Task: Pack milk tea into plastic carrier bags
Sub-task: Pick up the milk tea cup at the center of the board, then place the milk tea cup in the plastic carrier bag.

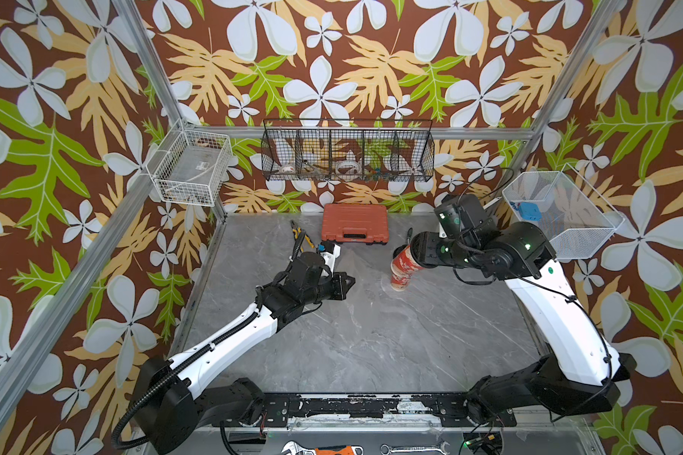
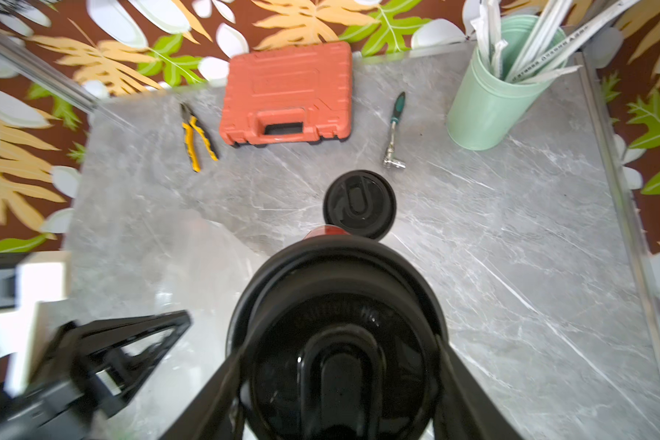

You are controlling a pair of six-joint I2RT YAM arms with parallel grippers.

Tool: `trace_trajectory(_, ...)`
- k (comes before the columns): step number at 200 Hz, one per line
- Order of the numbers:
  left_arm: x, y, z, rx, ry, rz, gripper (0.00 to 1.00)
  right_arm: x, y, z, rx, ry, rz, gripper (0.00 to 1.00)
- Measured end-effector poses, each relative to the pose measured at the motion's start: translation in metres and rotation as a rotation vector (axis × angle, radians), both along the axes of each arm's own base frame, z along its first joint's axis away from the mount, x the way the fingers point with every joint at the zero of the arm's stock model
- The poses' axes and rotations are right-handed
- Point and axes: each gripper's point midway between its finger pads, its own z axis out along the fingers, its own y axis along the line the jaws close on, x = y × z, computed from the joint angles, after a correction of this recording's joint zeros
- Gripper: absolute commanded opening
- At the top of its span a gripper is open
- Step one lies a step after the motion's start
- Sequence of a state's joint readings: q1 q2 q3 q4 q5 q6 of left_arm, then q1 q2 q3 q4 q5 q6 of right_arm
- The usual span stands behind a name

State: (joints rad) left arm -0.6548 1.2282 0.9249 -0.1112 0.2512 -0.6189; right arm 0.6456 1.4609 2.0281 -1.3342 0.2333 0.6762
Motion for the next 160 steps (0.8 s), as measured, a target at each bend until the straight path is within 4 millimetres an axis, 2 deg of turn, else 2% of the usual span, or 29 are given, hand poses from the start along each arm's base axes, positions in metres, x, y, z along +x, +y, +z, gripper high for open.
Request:
trace_trajectory(21,0.002,-0.004,-0.008,-0.01,0.01,-0.008,0.0,-0.004,0.004,0.01,0.039,-0.009,0.023,0.59)
trace_trajectory(57,0.004,-0.009,-0.02,-0.023,0.035,-0.011,0.0,-0.014,0.015,0.011,0.095,0.018,0.075,0.58)
trace_trajectory(113,0.008,-0.014,-0.02,-0.043,0.029,-0.016,0.0,-0.03,0.032,0.038,0.237,-0.018,0.155,0.58)
trace_trajectory(136,0.011,-0.017,-0.027,-0.038,0.052,-0.014,0.0,-0.035,0.036,0.044,0.284,-0.024,0.17,0.58)
trace_trajectory(160,0.012,-0.018,-0.025,-0.043,0.05,-0.013,0.0,-0.041,0.043,0.042,0.317,-0.013,0.201,0.57)
